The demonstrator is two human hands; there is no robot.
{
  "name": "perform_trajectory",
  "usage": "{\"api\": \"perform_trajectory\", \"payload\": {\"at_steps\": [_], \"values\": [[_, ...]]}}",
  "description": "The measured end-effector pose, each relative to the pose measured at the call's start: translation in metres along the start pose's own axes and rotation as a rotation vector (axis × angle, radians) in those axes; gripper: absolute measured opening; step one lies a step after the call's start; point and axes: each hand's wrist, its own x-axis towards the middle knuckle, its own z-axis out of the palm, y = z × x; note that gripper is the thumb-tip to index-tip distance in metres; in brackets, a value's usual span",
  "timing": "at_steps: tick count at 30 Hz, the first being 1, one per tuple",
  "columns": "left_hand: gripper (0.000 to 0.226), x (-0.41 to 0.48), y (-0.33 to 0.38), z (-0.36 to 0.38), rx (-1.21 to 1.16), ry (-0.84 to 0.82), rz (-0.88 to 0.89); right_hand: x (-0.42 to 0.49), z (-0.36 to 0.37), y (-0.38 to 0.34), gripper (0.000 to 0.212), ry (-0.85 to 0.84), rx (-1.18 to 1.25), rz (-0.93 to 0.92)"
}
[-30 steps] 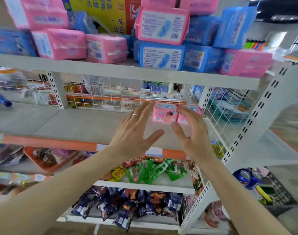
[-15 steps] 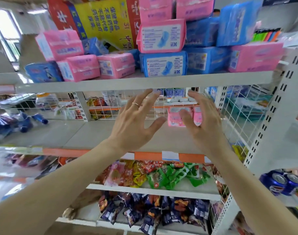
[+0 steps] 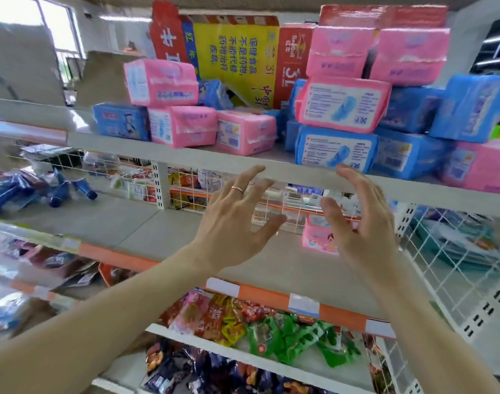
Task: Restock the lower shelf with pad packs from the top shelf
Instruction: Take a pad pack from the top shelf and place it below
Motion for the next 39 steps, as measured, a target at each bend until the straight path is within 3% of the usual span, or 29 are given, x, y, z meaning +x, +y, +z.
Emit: {"api": "perform_trajectory", "payload": {"at_steps": [15, 19, 27, 39], "values": [[0.068, 0.010, -0.171, -0.083, 0.038, 0.103, -0.161, 0.108, 0.169, -0.096, 0.054, -0.086, 0.102, -0.097], [0.069, 0.011, -0.213, -0.096, 0.054, 0.122, -0.181, 0.134, 0.204, -0.121, 0.067, -0.083, 0.078, -0.103], [0.070, 0.018, -0.278, -0.115, 0.115, 0.165, -0.177, 0.196, 0.250, -0.151, 0.089, -0.060, -0.077, 0.080], [0.063, 0.026, -0.312, -0.120, 0.051, 0.187, -0.120, 0.223, 0.269, -0.157, 0.075, -0.079, -0.059, 0.297]]}}
